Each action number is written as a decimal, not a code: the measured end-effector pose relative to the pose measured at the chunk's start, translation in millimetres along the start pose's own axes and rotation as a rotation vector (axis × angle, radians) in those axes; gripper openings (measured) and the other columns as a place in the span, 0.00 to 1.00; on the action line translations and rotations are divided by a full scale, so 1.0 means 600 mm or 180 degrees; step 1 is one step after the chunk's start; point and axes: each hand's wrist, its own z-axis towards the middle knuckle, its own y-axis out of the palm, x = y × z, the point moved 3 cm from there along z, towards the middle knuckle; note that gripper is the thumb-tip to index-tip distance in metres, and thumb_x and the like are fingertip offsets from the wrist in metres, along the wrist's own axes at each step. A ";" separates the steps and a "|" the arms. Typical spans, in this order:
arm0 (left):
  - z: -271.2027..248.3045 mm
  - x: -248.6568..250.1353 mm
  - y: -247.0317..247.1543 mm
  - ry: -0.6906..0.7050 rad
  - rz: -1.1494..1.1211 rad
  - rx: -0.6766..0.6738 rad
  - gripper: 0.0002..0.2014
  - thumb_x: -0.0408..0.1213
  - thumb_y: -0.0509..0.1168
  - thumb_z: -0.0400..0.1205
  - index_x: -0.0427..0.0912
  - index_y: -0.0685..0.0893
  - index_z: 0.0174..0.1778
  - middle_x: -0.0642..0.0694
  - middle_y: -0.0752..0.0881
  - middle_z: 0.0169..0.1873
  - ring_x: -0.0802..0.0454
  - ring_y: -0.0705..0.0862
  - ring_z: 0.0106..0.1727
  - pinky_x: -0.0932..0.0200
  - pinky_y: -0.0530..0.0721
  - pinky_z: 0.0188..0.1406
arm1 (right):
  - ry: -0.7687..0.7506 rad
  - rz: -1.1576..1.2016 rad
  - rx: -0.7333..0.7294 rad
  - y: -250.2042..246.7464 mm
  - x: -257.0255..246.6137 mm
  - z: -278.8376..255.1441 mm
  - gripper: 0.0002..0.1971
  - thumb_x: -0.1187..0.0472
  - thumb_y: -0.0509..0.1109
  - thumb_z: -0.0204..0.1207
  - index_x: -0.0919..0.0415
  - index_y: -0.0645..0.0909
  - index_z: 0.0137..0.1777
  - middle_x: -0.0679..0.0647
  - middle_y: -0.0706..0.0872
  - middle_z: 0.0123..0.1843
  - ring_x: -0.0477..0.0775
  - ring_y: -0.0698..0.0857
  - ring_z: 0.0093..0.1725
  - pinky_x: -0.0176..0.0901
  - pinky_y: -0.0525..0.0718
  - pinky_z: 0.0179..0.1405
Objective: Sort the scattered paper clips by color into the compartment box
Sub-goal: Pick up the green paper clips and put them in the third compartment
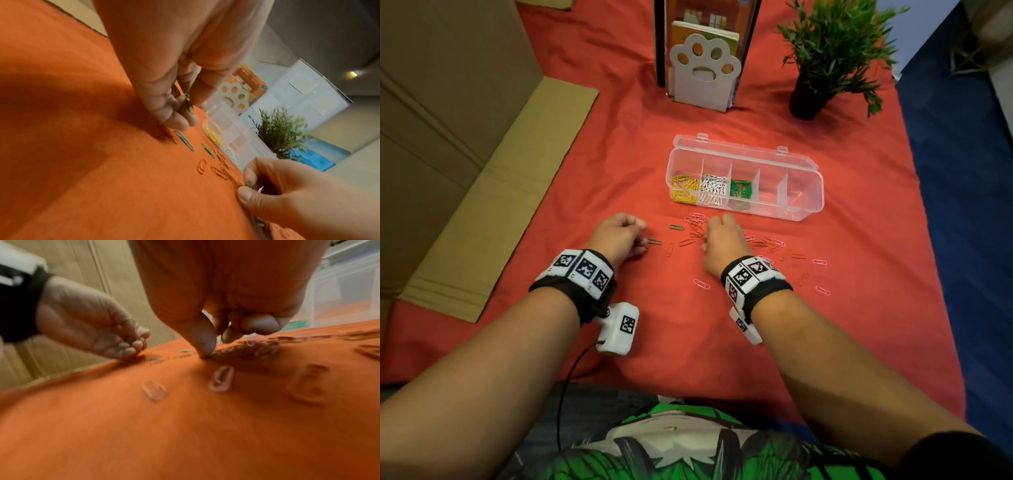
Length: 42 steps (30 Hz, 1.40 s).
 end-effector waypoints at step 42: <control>0.008 0.204 0.207 0.0640 0.0843 -0.0876 0.10 0.24 0.67 0.71 0.44 0.83 0.28 0.42 0.88 0.25 0.42 0.88 0.35 0.43 0.88 0.50 | 0.1005 0.1774 -0.0079 -0.135 0.165 -0.054 0.11 0.63 0.64 0.75 0.52 0.72 0.31 0.47 0.77 0.30 0.48 0.74 0.32 0.38 0.70 0.31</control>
